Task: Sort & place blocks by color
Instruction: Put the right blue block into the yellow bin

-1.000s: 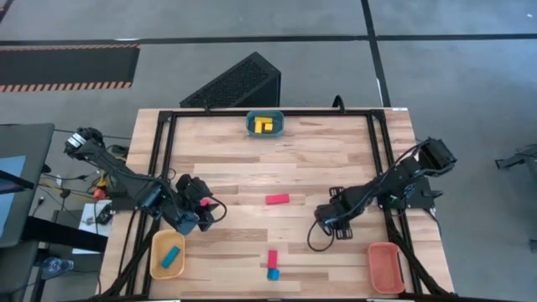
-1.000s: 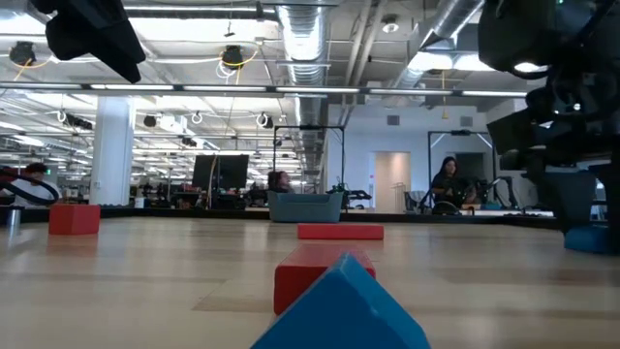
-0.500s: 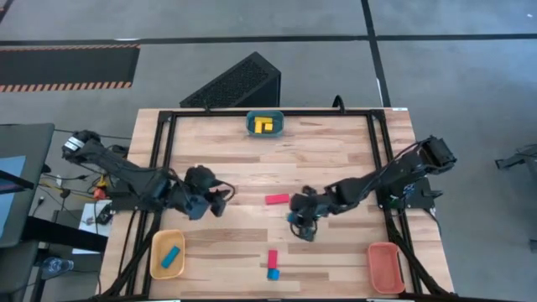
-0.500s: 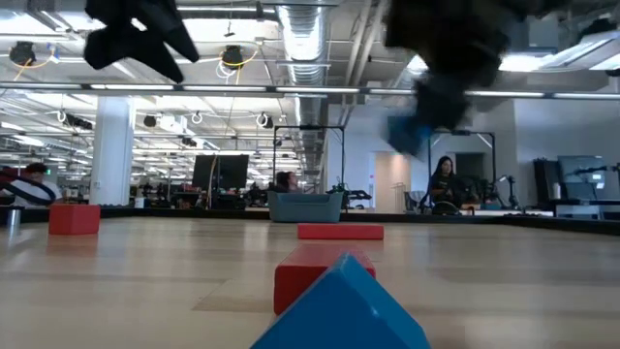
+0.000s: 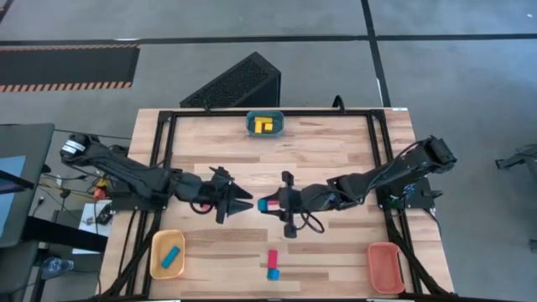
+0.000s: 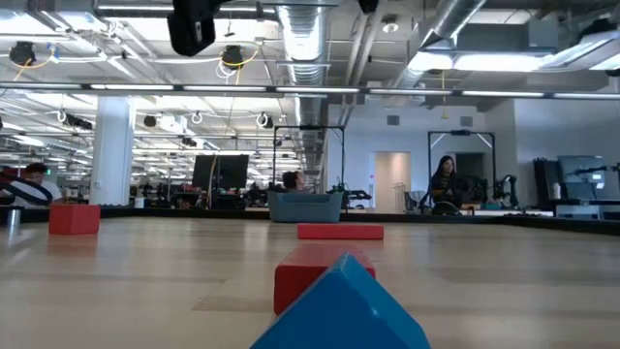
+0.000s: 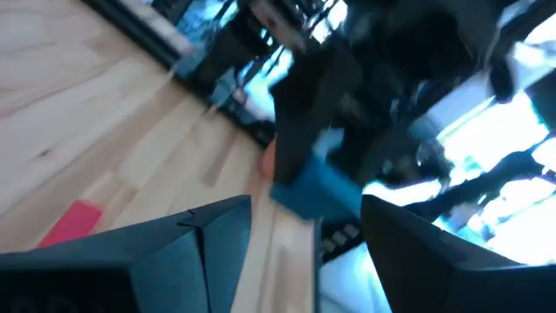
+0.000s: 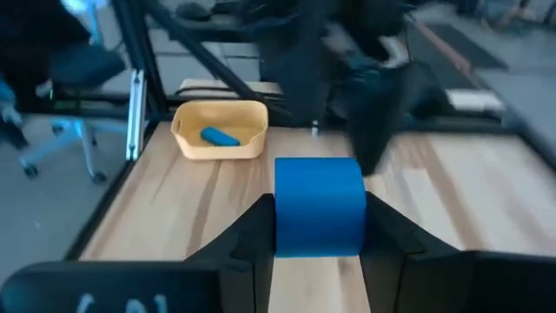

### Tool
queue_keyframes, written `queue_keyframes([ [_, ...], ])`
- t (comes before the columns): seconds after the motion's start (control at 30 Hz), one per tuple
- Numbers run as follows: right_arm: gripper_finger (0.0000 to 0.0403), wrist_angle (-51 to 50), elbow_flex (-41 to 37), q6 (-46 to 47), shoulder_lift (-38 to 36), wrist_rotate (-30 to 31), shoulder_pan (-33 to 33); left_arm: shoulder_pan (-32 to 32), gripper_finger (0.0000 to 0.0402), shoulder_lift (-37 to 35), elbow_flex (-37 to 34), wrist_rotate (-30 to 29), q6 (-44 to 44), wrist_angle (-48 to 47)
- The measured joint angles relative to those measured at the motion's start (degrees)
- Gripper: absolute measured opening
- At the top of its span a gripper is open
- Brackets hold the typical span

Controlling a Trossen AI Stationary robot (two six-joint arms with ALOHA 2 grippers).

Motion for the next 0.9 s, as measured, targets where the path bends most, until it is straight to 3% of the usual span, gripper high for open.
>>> queue_keyframes([
  [0.33, 0.0137, 0.0, 1.5, -12.1, 0.1, 0.3, 0.6, 0.7, 0.0276, 0.0, -0.6, 1.7, -4.5, 4.1],
  [0.43, 0.0137, 0.1, 2.5, -15.5, 0.2, 3.2, 0.6, 0.7, 0.029, 0.0, -0.6, 1.7, -4.5, 4.5],
  [0.9, 0.0139, 12.4, 4.2, -22.5, 0.2, 4.2, -1.1, 1.5, 0.0295, 0.0, -0.6, 2.3, 1.7, 18.5],
])
